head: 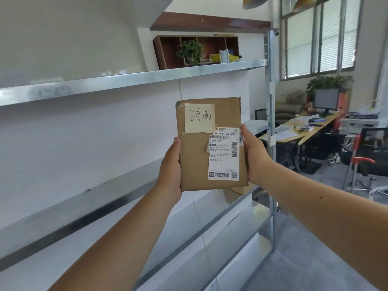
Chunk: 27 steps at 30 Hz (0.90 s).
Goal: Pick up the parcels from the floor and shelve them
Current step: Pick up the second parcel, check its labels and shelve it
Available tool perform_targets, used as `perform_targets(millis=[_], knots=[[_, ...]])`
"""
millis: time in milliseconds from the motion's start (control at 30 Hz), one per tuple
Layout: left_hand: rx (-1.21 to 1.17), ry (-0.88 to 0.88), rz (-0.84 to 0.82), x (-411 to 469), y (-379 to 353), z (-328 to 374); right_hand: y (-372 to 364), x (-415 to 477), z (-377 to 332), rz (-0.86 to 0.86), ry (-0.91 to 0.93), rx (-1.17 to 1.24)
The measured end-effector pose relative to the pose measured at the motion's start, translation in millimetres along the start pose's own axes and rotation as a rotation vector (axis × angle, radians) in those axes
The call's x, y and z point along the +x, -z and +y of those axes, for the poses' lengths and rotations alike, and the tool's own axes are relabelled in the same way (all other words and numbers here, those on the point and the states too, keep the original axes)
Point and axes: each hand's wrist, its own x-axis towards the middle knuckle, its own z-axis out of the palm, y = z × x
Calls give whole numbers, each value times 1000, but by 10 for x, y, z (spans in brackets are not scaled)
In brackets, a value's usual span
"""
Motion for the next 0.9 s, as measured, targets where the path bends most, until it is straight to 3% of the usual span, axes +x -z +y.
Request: perform_targets(millis=[400,600,900], knots=[[104,25,-50,964,-1242,-455,1311,805,-576,100,40,-91],[136,-12,-16,1372,-1674,-514,1678,1140,-755,89,30,-90],[173,-44,-114,2304,-2093,-609,2002,1985,-927,103,40,-16]])
